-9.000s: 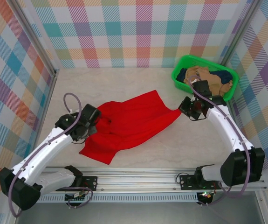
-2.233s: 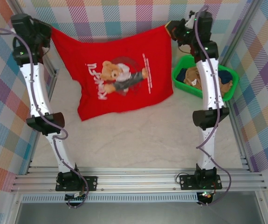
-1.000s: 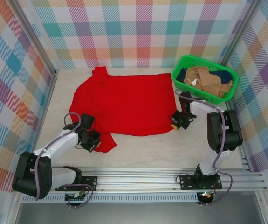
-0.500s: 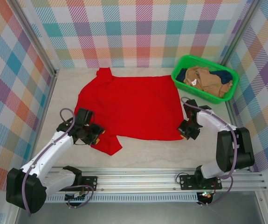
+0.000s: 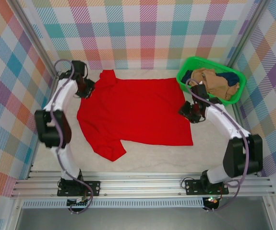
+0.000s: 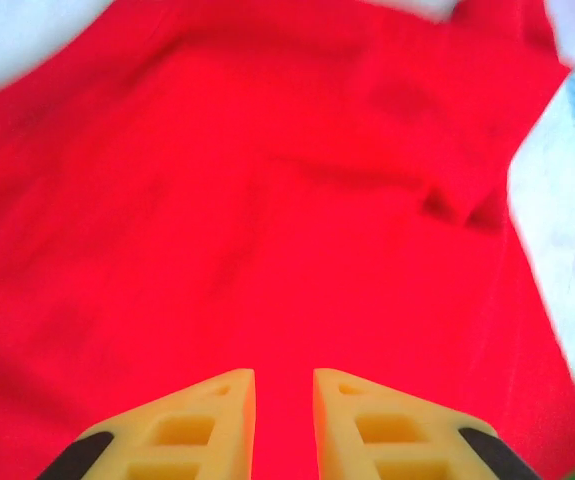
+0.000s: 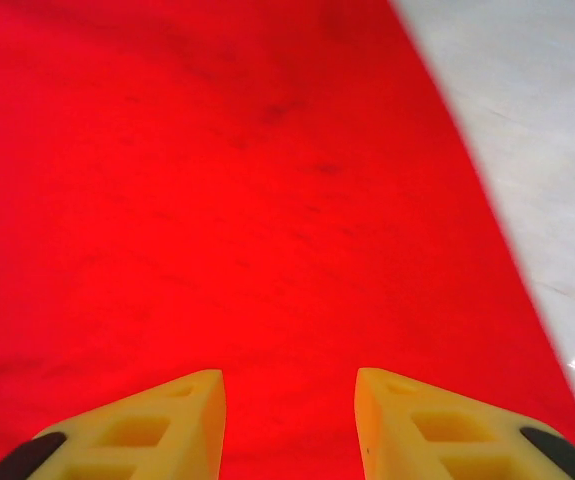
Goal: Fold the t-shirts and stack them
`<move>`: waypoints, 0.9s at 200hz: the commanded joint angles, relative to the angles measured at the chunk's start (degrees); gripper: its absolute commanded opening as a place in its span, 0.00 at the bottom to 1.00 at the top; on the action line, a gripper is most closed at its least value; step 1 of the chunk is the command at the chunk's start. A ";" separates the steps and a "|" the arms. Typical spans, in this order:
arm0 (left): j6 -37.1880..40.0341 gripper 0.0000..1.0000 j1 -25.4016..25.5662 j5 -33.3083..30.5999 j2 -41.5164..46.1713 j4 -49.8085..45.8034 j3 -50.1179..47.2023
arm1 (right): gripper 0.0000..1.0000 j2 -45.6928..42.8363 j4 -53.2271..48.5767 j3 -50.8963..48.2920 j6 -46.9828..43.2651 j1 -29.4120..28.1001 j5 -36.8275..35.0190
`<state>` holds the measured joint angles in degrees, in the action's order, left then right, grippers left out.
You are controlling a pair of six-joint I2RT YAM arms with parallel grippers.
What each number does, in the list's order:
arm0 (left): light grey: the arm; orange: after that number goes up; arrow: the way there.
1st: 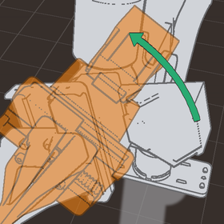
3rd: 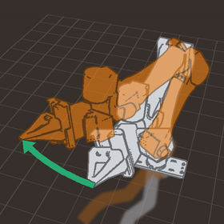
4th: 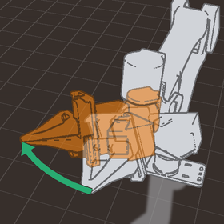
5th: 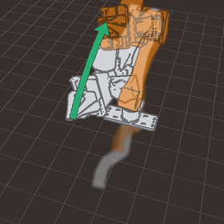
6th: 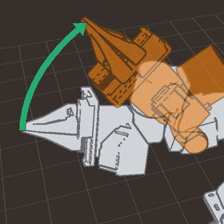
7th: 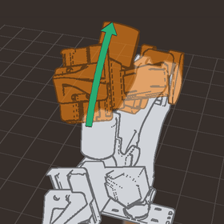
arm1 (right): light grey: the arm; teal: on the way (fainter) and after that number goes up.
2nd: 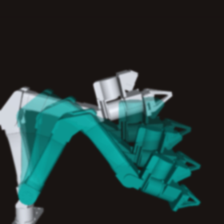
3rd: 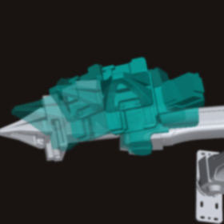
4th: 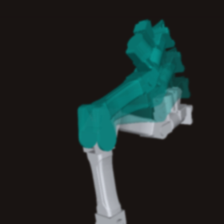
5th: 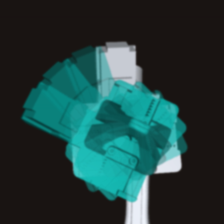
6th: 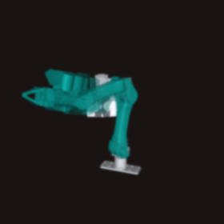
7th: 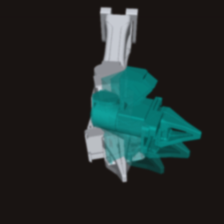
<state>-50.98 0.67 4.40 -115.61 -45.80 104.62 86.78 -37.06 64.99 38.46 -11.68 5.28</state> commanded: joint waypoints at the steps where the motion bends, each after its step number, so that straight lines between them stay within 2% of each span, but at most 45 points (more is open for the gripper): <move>1: 4.00 0.21 -1.60 0.07 -12.63 -2.69 11.31 | 0.37 7.62 6.02 4.27 -3.44 -0.60 9.52; 28: 5.99 0.20 -1.98 -2.85 -24.83 -7.35 25.80 | 0.36 14.62 6.27 9.27 -3.70 -0.97 9.52; 45: 6.50 0.19 -2.78 -4.77 -27.76 -8.58 26.16 | 0.38 19.48 5.93 11.97 -3.48 -1.03 9.22; 64: 5.60 0.16 -4.33 -7.52 -25.84 -7.47 18.27 | 0.37 22.91 6.03 14.40 -3.47 -1.72 8.77; 86: 3.68 0.13 -6.59 -9.88 -18.82 -3.33 4.40 | 0.37 25.87 4.66 17.52 -3.79 -3.03 8.58; 112: 1.41 0.13 -9.25 -8.39 -9.35 3.65 -12.36 | 0.39 29.69 2.13 20.96 -4.06 -5.12 7.74; 132: -0.09 0.13 -10.57 -8.09 -3.38 6.59 -21.38 | 0.39 32.76 -0.16 23.47 -3.19 -6.19 6.73; 160: -2.89 0.20 -11.49 -7.26 2.74 8.39 -26.29 | 0.40 36.15 -3.01 26.77 -2.82 -7.19 5.78; 180: -1.93 0.30 -10.22 -6.89 4.24 7.99 -21.27 | 0.40 36.80 -2.85 27.80 -3.42 -7.55 5.70</move>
<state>-52.36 -10.57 -2.57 -114.15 -38.74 79.77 122.61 -36.91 90.45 35.51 -18.90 11.79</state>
